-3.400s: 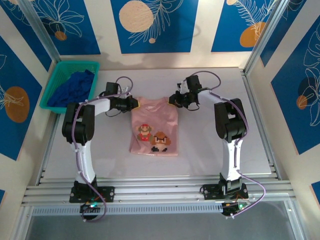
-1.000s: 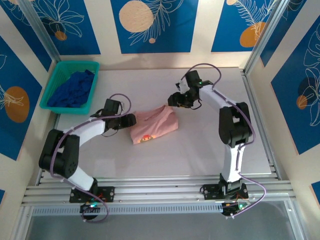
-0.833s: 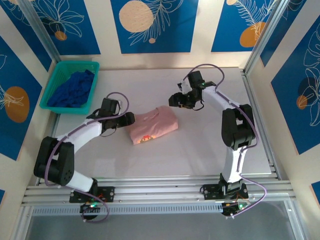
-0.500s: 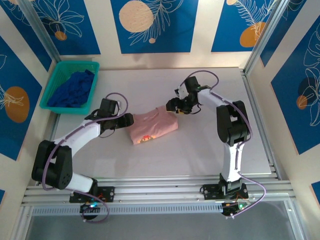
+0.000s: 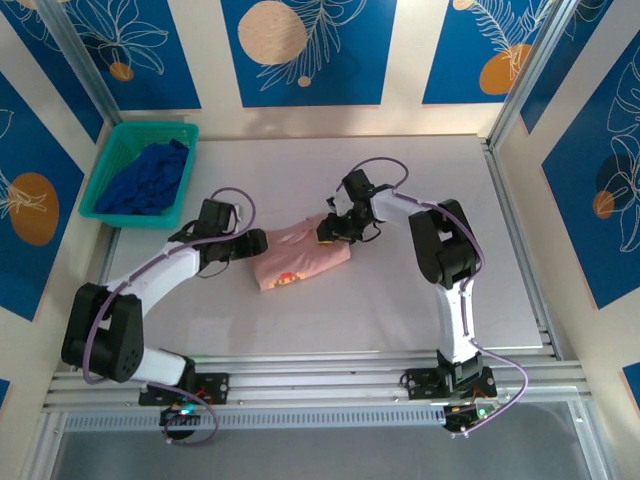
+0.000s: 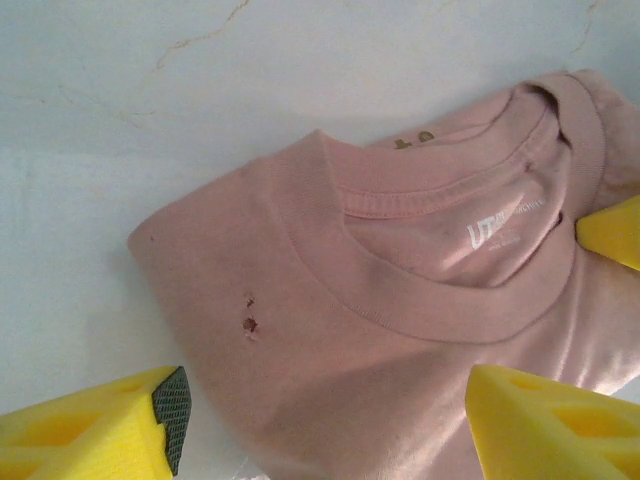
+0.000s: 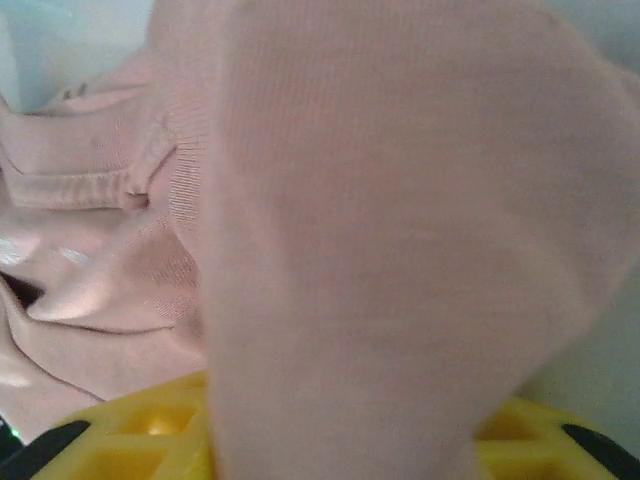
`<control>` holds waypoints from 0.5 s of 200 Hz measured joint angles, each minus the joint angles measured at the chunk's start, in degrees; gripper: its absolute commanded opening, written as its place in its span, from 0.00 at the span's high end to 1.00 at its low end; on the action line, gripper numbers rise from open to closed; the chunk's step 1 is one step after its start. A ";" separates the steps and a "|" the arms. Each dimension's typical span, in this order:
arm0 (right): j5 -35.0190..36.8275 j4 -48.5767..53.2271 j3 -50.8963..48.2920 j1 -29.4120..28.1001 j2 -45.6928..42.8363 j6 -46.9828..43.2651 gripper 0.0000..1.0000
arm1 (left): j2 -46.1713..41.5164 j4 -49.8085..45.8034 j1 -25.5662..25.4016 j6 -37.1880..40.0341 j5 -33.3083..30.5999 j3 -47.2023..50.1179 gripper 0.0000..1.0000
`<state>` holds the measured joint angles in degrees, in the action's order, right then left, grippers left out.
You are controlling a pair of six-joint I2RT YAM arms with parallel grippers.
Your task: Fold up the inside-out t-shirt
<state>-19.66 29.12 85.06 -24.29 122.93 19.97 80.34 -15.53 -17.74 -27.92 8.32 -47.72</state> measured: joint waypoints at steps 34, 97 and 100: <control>-0.26 -0.20 0.00 1.90 0.39 0.00 0.88 | -3.78 -0.35 0.00 0.00 0.02 0.72 0.27; 14.32 7.28 -0.66 10.84 -6.99 -6.93 0.97 | -13.53 -4.48 0.00 0.09 -0.07 0.79 0.28; 15.37 7.72 -0.66 11.43 -7.54 -7.32 0.97 | -13.92 -4.63 0.00 0.09 -0.09 0.79 0.28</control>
<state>-4.29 36.84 84.40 -12.86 115.39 12.64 66.41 -20.16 -17.74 -27.83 8.23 -46.94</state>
